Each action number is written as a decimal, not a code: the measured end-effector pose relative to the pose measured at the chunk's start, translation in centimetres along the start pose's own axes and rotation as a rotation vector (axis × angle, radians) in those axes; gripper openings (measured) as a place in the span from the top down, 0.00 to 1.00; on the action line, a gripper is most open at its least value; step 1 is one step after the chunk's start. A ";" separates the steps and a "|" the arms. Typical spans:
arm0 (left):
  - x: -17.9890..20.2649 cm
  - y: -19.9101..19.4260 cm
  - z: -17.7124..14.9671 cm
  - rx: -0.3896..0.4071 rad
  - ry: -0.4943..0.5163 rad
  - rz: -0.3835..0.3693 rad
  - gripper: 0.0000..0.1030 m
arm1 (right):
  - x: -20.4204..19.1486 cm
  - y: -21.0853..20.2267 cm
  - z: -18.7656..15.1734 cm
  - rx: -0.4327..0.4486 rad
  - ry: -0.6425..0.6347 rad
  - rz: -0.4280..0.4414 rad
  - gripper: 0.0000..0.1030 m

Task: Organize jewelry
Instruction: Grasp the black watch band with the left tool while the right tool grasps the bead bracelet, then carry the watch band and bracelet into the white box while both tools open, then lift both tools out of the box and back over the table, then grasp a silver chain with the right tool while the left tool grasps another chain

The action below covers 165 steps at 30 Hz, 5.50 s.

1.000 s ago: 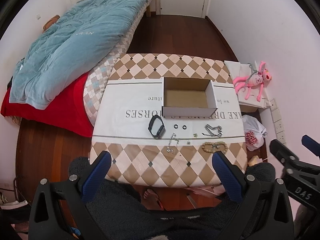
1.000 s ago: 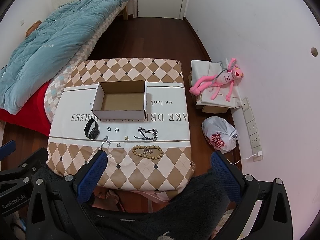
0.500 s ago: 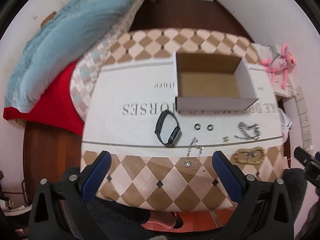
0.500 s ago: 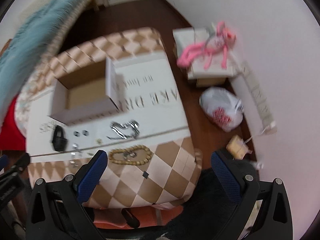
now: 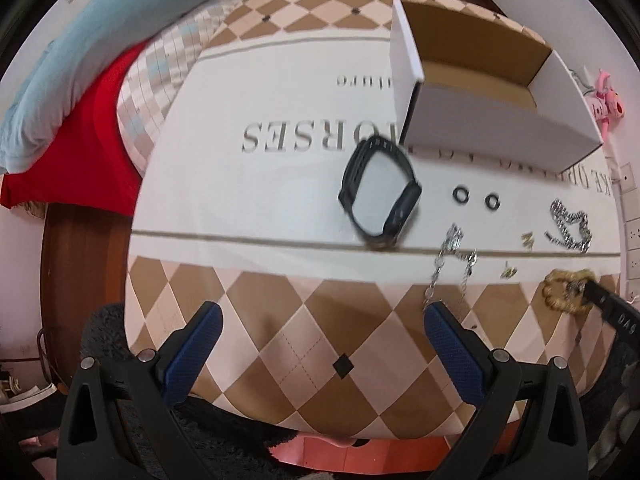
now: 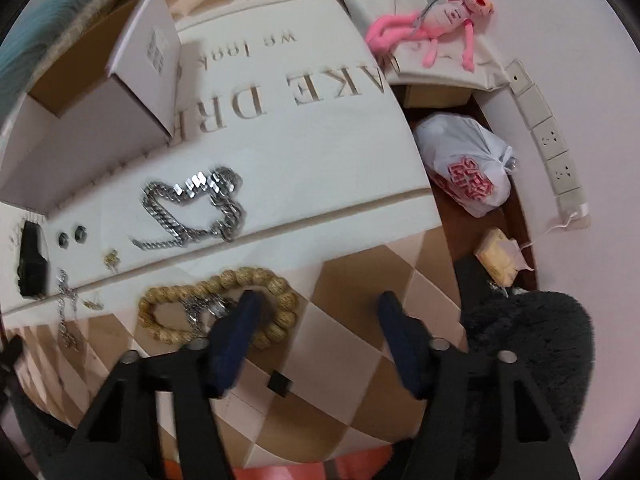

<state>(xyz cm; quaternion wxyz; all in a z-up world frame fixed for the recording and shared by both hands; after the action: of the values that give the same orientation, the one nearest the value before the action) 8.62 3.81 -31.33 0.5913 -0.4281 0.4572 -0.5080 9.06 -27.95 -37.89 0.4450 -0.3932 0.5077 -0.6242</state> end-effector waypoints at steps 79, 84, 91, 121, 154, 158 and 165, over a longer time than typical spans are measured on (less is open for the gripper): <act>9.7 -4.9 20.2 0.084 0.064 -0.469 0.30 | -16.6 -10.1 18.2 0.093 -0.201 0.456 0.90; 7.5 -5.3 20.9 0.127 0.016 -0.413 0.20 | -15.5 -9.4 18.1 0.074 -0.197 0.412 0.64; 4.2 -4.2 19.8 0.219 0.009 -0.199 0.04 | -11.9 -8.8 16.5 0.138 -0.222 0.227 0.26; 4.3 -11.7 11.7 0.401 0.048 -0.122 0.00 | -8.8 -16.3 9.8 0.420 -0.235 0.091 0.03; 2.4 -1.1 5.9 0.191 -0.039 -0.018 0.00 | -2.2 -4.2 5.0 0.131 0.019 0.151 0.26; 3.2 1.3 4.6 0.138 -0.002 -0.033 0.00 | -2.0 0.0 4.3 0.069 0.034 0.134 0.36; 4.3 2.9 3.1 0.100 0.045 -0.108 0.01 | -3.1 -0.3 5.3 0.147 -0.101 0.047 0.92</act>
<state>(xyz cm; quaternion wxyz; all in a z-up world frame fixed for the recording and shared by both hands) 12.57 0.01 -33.88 0.5732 -0.4106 0.4207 -0.5709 14.89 -26.50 -36.82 0.5121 -0.3785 0.4465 -0.6286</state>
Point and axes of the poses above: each gripper's, at about its wrist camera, not at the fingertips, and y roughly the way its jaws point, x to its right, z to its top, the point moved 10 cm from there along y, roughly the way its jaws point, and after that the axes turned 3 degrees about x, right-handed, at the moved point
